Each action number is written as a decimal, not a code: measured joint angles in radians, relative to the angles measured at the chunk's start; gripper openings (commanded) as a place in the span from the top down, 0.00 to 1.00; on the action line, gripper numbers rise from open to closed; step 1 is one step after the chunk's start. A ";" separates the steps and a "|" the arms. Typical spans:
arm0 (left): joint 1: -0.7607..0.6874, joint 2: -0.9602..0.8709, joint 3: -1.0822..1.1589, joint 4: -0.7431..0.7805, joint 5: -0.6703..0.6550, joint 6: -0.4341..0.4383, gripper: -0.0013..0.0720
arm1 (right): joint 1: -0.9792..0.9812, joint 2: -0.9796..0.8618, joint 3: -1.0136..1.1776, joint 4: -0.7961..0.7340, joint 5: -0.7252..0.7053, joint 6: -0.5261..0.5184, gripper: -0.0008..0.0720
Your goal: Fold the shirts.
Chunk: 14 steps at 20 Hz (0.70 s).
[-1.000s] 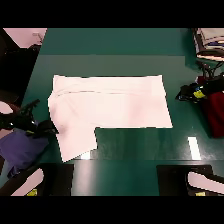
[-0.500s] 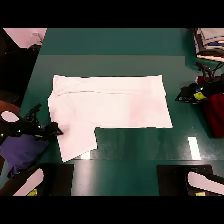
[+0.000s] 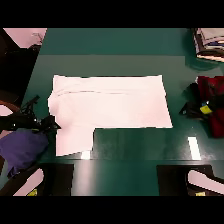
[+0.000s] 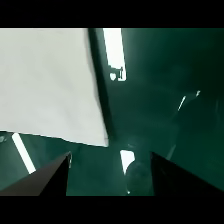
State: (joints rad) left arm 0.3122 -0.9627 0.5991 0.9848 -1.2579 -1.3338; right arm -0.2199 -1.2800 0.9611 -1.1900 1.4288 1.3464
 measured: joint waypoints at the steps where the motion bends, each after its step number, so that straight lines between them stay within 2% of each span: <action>1: 0.000 0.000 0.009 -0.007 -0.003 0.001 0.95 | -0.029 -0.008 -0.043 0.017 -0.003 -0.011 0.24; 3: 0.000 0.000 0.020 -0.017 -0.004 0.004 0.95 | -0.070 -0.029 -0.117 0.080 -0.014 -0.052 0.27; 4: 0.000 0.000 0.023 -0.019 -0.005 0.005 0.95 | -0.080 -0.041 -0.147 0.110 -0.023 -0.071 0.37; 5: 0.000 0.000 0.025 -0.021 -0.008 0.005 0.95 | -0.086 -0.050 -0.172 0.141 -0.035 -0.084 0.40; 10: 0.000 0.000 0.030 -0.026 -0.007 0.007 0.95 | -0.045 -0.068 -0.226 0.238 -0.098 -0.117 0.41; 12: 0.000 0.000 0.031 -0.027 -0.007 0.007 0.95 | -0.016 -0.071 -0.234 0.243 -0.139 -0.124 0.81; 13: 0.000 0.000 0.031 -0.027 -0.006 0.008 0.95 | -0.003 -0.074 -0.237 0.244 -0.153 -0.124 0.94; 14: 0.000 0.000 0.031 -0.027 -0.006 0.011 0.95 | 0.010 -0.076 -0.238 0.245 -0.163 -0.127 0.97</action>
State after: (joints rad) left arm 0.3122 -0.9627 0.6300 0.9581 -1.2644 -1.3224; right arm -0.2104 -1.3560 0.7227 -0.9447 1.2659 1.2190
